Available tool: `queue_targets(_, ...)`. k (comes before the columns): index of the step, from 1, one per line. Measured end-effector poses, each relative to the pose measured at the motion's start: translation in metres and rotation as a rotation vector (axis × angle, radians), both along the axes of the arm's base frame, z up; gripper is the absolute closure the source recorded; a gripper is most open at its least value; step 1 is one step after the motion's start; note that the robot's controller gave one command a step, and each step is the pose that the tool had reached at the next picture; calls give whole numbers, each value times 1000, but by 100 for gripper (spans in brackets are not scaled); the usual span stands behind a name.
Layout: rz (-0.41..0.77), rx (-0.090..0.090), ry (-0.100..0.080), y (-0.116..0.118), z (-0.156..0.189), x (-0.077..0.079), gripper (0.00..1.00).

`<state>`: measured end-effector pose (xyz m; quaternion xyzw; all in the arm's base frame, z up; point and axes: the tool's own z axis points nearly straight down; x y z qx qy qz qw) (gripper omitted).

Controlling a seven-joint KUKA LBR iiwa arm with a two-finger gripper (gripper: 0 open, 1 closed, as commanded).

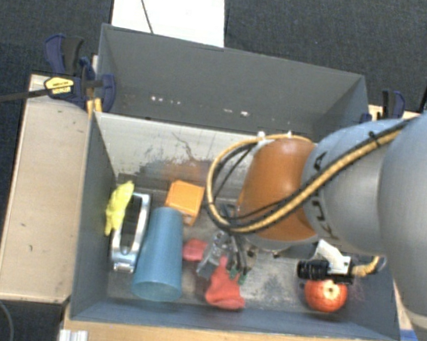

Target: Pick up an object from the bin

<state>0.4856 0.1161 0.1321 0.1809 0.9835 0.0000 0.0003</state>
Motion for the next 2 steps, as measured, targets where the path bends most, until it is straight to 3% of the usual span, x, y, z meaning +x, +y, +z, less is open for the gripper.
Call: queue_targets(2,3,1,-4,0,21,1,100)
